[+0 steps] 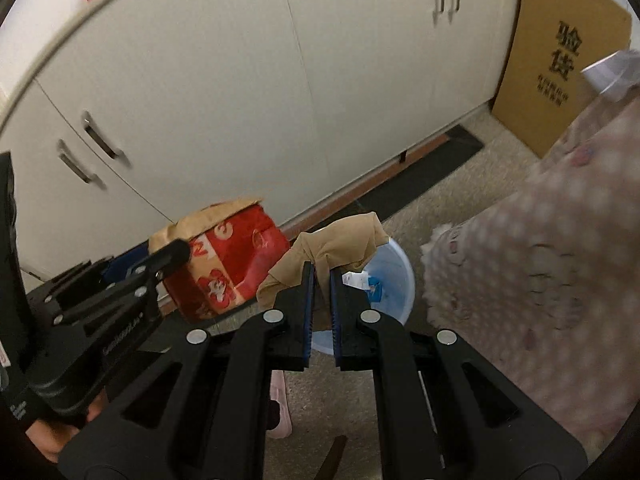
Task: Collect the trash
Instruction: 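Carry the red bag and brown paper bag to the wastebasket and release both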
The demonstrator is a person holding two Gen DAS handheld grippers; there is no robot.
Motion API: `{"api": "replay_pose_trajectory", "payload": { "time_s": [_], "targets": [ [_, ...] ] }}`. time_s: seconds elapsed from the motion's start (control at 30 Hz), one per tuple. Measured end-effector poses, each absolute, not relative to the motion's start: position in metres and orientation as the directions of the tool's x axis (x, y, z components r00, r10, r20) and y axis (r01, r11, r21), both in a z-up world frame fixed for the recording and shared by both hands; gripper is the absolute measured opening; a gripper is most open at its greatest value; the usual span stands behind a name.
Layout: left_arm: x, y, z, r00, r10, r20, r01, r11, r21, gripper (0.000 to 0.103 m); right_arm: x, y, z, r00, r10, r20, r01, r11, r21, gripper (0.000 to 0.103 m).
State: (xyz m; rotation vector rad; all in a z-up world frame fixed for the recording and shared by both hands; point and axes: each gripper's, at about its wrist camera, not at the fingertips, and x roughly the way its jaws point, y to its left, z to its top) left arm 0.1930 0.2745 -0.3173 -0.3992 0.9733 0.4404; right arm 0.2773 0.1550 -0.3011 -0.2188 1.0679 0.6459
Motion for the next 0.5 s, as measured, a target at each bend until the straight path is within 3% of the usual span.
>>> {"api": "replay_pose_trajectory", "payload": {
  "time_s": [0.1,0.17,0.23,0.5],
  "targets": [
    [0.197,0.282,-0.335,0.449,0.173,-0.877,-0.540,0.834,-0.112,0.027,0.284,0.165,-0.322,0.313,0.365,-0.877,-0.582,0.803,0.127,0.011],
    [0.196,0.283,-0.345,0.437,0.160,-0.885,-0.542,0.832,-0.117,0.027,0.288,0.167,-0.335,0.308,0.349,-0.885,-0.568,0.814,0.122,0.022],
    [0.197,0.282,-0.351,0.424,0.161,-0.891,-0.543,0.833,-0.108,0.027,0.292,0.167,-0.343,0.301,0.350,-0.887,-0.557,0.820,0.134,0.044],
    [0.209,0.275,-0.363,0.405,0.145,-0.903,-0.533,0.840,-0.104,0.028,0.298,0.162,-0.353,0.318,0.339,-0.885,-0.522,0.842,0.136,0.049]
  ]
}}
